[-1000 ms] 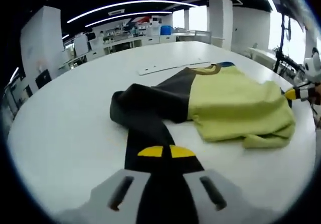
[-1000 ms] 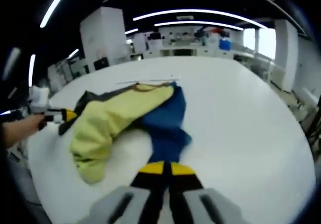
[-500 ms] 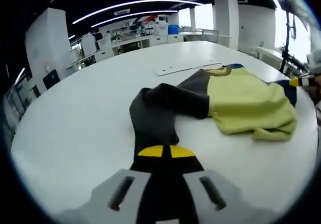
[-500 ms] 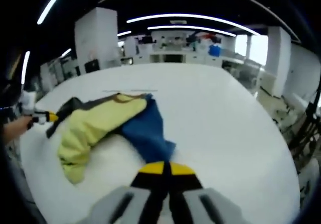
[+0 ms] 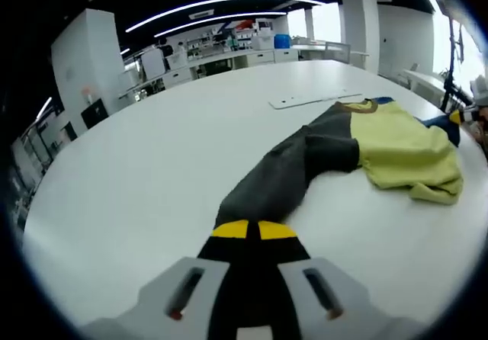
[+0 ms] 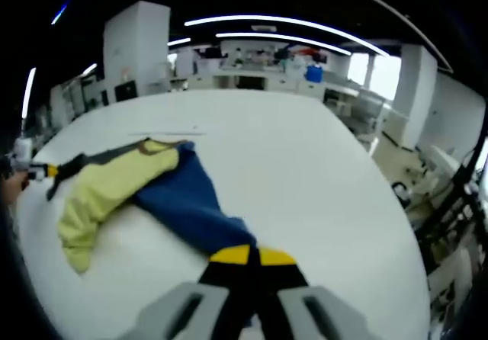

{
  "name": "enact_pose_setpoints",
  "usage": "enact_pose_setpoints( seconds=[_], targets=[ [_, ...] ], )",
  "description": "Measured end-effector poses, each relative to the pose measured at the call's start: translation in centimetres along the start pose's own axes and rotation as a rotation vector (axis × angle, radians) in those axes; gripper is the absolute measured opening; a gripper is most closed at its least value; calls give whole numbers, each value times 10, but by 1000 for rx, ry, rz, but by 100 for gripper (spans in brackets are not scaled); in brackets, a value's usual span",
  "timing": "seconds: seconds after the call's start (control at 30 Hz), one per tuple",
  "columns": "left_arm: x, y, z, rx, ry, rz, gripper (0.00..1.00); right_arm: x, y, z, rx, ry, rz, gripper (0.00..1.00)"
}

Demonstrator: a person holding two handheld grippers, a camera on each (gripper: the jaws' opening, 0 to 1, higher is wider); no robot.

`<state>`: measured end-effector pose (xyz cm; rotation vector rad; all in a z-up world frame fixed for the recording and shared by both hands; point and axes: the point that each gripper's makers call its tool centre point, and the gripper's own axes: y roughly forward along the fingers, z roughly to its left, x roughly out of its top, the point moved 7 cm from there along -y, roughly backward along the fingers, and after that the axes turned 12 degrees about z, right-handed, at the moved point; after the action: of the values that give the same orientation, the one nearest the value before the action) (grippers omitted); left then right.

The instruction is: Fold the garment on the visible template until the final outline fits inside the template.

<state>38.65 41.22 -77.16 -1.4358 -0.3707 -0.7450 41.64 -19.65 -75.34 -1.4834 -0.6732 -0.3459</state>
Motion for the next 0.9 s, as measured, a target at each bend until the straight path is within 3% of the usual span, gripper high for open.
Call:
enact_pose_setpoints(
  seconds=[0.1,0.27,0.7,0.9],
  targets=[
    [-3,-1,5,6,-12,14,0,4,5,-11,-14,-8,15,0],
    [-11,-2,20,0,-106,22,0,2,4,-17,-24,9,33,0],
    [1,7,39,49,-28,64,0,2,14,-50,-60,15,95,0],
    [6,6,45,63,1,76,0,1,16,-51,-55,22,114,0]
  ],
)
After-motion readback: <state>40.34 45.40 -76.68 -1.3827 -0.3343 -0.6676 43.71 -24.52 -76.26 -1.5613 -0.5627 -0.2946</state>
